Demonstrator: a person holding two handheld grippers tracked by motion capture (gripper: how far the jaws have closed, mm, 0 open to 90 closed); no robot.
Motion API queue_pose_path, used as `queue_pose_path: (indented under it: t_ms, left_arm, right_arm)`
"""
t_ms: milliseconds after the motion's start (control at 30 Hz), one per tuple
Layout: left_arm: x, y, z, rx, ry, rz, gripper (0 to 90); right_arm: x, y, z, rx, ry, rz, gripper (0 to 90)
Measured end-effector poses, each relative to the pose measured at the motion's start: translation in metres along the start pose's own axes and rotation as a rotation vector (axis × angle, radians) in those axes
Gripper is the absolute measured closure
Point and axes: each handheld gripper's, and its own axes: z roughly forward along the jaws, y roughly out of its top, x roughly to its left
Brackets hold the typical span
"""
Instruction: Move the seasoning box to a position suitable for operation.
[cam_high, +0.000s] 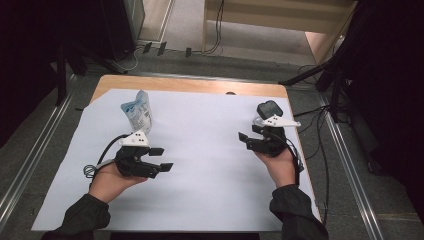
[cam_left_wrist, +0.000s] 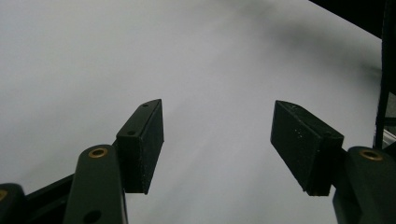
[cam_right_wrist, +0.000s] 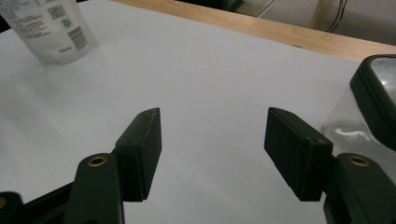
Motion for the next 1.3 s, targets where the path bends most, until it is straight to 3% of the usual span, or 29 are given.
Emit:
queue_pose_path:
  t_ms: [167,233,267,300,467,633,700,1033,1300]
  left_arm:
    - [-0.001,-0.001,0.000,0.005,-0.014,-0.001,31.4]
    - [-0.002,-0.002,0.000,0.009,-0.017,0.009,29.8]
    - [-0.003,-0.002,0.000,0.013,-0.018,0.012,29.4]
    - [-0.003,-0.002,0.000,0.011,-0.020,0.014,29.2]
    - [-0.005,-0.004,-0.002,0.015,-0.010,0.016,28.3]
    - [-0.005,-0.006,-0.005,0.010,-0.014,0.016,29.5]
    - [-0.007,-0.007,-0.006,0.000,-0.011,0.029,29.9]
    - [-0.008,-0.013,-0.013,-0.004,-0.001,0.011,30.2]
    - [-0.009,-0.020,-0.018,-0.002,0.019,0.002,30.4]
  right_arm:
    - [-0.010,0.010,-0.003,-0.023,-0.003,0.017,36.7]
    - [-0.014,0.014,-0.002,-0.026,-0.004,0.021,33.3]
    - [-0.017,0.018,-0.002,-0.038,-0.014,0.046,24.6]
    - [-0.017,0.019,-0.002,-0.050,-0.020,0.045,21.9]
    - [-0.025,0.026,-0.004,-0.069,-0.024,0.048,15.4]
    - [-0.032,0.030,-0.001,-0.057,-0.032,0.053,14.9]
    - [-0.038,0.033,0.002,-0.043,-0.066,0.043,15.0]
    - [-0.060,0.038,0.002,-0.037,-0.096,0.036,15.1]
    - [-0.083,0.038,-0.003,-0.055,-0.125,0.072,15.0]
